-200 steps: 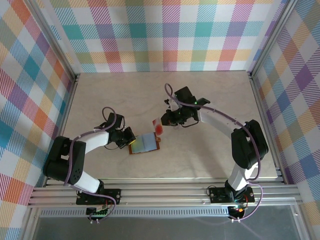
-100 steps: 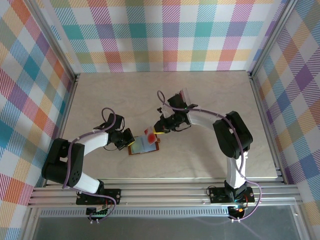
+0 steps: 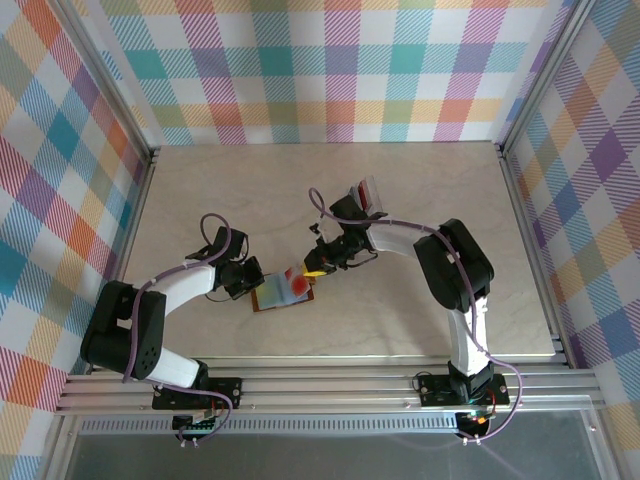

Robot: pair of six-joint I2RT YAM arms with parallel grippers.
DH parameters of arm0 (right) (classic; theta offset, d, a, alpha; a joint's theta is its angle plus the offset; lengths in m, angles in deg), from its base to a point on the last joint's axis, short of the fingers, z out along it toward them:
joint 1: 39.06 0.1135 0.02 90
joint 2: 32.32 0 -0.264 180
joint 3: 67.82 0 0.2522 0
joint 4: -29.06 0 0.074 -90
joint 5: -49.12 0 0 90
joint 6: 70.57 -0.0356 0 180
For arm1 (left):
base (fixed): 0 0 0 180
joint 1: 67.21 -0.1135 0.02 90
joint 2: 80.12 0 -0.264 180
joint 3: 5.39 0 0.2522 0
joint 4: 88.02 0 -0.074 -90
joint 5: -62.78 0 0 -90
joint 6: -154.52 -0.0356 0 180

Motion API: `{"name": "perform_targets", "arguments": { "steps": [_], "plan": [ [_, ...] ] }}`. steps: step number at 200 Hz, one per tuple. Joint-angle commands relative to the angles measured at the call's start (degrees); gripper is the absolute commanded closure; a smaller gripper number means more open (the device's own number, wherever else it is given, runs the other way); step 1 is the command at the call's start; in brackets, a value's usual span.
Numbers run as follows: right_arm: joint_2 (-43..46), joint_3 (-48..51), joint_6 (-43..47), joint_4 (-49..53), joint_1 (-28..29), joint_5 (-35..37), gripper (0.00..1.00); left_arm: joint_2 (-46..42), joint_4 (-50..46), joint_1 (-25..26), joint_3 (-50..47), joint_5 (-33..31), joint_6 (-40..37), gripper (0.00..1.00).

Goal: Put the credit cards into the card holder

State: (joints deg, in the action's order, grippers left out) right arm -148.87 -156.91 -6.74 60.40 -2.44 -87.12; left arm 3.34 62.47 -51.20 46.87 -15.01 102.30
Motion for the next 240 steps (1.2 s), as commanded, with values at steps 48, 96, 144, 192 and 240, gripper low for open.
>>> {"name": "perform_targets", "arguments": {
  "steps": [48, 96, 144, 192, 240],
  "plan": [
    [-2.1, -4.5, 2.9, 4.0, 1.7, -2.7, 1.00, 0.9, -2.7, 0.2, -0.4, -2.3, -1.5, 0.92],
    [-4.7, -8.0, 4.8, 8.2, 2.6, -2.1, 1.00, 0.5, -3.0, 0.3, -0.4, -3.0, -1.7, 0.92],
    [-6.5, -9.5, 6.1, 11.4, 3.1, 0.3, 1.00, 0.4, -3.0, 0.2, -0.4, -3.0, -1.7, 0.92],
    [-7.8, -11.7, 7.2, 14.0, 3.8, 1.8, 1.00, 0.3, -3.1, 0.2, -0.4, -3.3, -1.6, 0.92],
    [-9.3, -14.4, 7.5, 15.5, 4.2, 1.9, 1.00, 0.0, -3.1, 0.2, -0.7, -3.3, -1.6, 0.92]
  ]
}}
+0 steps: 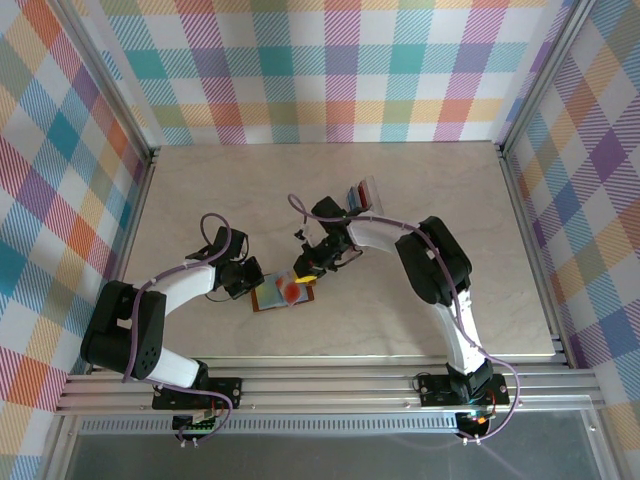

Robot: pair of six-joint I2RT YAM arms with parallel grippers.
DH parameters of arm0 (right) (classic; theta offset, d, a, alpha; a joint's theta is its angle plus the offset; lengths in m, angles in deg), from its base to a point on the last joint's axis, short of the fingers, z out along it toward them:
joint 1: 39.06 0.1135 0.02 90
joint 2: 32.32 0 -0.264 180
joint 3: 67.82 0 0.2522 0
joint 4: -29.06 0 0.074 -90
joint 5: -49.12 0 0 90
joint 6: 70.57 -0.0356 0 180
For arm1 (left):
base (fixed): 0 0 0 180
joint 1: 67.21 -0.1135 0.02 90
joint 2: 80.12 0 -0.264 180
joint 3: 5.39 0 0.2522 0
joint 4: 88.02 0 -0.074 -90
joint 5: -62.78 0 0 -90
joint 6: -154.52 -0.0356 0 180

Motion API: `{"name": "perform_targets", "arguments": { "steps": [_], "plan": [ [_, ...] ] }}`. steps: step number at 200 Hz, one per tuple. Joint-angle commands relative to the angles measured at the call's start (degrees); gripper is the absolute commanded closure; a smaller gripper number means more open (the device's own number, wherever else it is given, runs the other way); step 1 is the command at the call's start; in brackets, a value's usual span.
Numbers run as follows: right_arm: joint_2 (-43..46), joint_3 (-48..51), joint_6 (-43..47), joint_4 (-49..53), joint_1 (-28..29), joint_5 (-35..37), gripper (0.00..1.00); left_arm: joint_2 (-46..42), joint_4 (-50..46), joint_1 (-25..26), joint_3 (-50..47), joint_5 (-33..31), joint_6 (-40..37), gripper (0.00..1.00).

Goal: Put the credit cards into the card holder

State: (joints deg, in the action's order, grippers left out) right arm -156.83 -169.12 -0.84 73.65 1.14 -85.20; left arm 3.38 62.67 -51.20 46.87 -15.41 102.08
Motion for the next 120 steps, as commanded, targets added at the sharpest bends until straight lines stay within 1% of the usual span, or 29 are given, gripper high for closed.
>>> {"name": "perform_targets", "arguments": {
  "steps": [1, 63, 120],
  "plan": [
    [-1.5, -2.2, 1.6, 2.3, 0.6, -0.1, 1.00, 0.0, -3.3, 0.2, -0.6, -2.9, -1.4, 0.92],
    [-3.0, -4.4, 0.7, 2.0, 1.0, -0.6, 1.00, -0.4, -3.3, 0.3, -0.8, -2.7, -1.3, 0.92],
    [-2.0, -1.2, -3.4, -4.3, 1.3, 1.2, 1.00, -0.8, -3.2, 0.2, -1.1, -1.9, -1.0, 0.92]
  ]
}}
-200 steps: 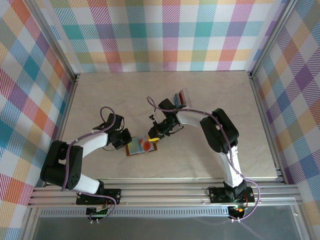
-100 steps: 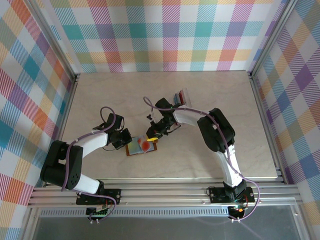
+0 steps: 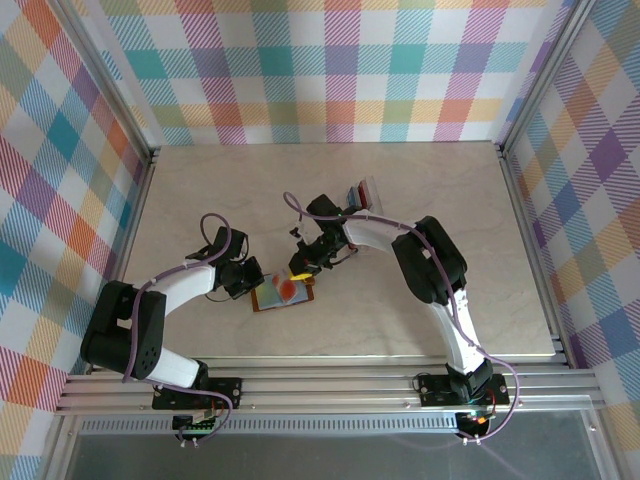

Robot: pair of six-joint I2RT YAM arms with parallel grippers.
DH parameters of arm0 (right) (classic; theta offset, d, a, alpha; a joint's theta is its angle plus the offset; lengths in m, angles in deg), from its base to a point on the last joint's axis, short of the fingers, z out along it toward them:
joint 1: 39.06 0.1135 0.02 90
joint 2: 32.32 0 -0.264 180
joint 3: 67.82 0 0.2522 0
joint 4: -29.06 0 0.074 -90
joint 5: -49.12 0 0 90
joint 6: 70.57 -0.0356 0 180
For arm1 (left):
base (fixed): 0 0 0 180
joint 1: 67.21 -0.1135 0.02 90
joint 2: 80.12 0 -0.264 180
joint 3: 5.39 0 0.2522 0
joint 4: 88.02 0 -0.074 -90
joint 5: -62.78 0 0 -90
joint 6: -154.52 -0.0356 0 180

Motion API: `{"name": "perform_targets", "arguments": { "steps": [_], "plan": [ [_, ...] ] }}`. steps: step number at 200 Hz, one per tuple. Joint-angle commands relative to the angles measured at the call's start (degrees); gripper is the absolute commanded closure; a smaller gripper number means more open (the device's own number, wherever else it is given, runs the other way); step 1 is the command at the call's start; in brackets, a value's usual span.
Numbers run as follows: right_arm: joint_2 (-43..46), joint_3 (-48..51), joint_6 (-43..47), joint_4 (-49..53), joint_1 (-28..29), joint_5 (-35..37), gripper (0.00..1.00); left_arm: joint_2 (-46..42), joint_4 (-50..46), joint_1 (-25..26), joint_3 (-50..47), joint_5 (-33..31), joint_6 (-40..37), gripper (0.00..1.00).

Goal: Put the credit cards into the card holder

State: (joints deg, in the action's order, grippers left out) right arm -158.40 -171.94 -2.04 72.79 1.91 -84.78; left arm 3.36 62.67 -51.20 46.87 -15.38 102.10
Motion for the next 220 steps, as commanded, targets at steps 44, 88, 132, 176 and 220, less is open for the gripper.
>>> {"name": "perform_targets", "arguments": {
  "steps": [44, 88, 132, 176, 220],
  "plan": [
    [0.0, 3.8, -4.1, -6.1, 0.9, 4.4, 1.00, -3.5, -3.7, 0.2, -1.4, -0.3, -0.3, 0.86],
    [-0.6, 4.5, -4.9, -6.7, 1.2, 6.7, 1.00, -6.1, -6.2, 0.2, -0.8, -0.6, 0.4, 0.81],
    [-0.8, 4.1, -4.2, -6.0, 1.5, 7.2, 1.00, -9.3, -9.4, 0.3, -1.9, -1.8, 1.1, 0.94],
    [-0.6, 4.0, -4.5, -6.4, 1.7, 7.9, 1.00, -7.1, -6.7, 0.2, -5.1, -0.1, 0.8, 1.00],
    [-0.4, 3.1, -3.5, -5.5, 2.4, 10.2, 1.00, -3.6, -5.0, 0.8, -5.9, 0.6, 0.0, 1.00]
  ]
}}
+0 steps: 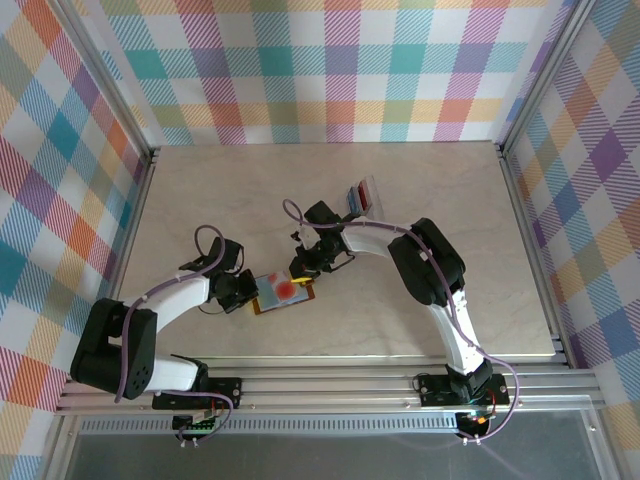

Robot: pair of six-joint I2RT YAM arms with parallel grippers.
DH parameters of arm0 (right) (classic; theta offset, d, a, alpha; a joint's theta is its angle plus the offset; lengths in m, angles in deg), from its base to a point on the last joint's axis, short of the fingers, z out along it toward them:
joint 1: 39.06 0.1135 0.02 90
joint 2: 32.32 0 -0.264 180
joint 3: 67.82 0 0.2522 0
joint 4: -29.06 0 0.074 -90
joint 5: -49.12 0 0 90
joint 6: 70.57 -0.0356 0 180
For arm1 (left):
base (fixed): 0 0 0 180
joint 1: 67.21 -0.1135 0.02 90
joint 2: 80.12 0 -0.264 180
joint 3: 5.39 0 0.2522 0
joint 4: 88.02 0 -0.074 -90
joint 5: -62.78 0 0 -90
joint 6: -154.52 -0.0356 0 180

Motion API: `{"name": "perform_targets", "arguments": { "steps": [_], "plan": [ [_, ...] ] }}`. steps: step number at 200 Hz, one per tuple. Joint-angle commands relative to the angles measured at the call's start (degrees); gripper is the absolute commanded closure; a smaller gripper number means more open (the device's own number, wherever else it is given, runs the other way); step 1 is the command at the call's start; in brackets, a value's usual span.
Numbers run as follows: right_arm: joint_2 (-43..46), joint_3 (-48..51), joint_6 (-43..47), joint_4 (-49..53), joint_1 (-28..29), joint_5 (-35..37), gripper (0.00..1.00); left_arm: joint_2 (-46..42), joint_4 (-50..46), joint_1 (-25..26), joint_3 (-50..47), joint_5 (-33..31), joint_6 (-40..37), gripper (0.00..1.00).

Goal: Put the credit cards into the card holder

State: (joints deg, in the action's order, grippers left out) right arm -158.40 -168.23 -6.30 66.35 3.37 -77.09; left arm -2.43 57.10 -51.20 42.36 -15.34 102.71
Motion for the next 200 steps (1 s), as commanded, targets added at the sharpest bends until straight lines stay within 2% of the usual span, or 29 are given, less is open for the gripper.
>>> {"name": "perform_targets", "arguments": {
  "steps": [1, 98, 200],
  "plan": [
    [-0.4, -0.6, 0.7, 0.9, 1.0, 2.6, 1.00, 2.3, 0.7, 0.8, -1.4, 0.5, -0.6, 1.00],
    [2.7, -0.9, 1.2, 0.3, 3.4, 3.6, 1.00, 2.9, 1.7, 2.0, -1.5, 0.0, 0.2, 1.00],
    [2.5, 0.3, -3.4, -5.8, 5.3, -0.4, 1.00, 4.5, 3.8, 4.6, -1.2, -0.4, 1.6, 1.00]
  ]
}}
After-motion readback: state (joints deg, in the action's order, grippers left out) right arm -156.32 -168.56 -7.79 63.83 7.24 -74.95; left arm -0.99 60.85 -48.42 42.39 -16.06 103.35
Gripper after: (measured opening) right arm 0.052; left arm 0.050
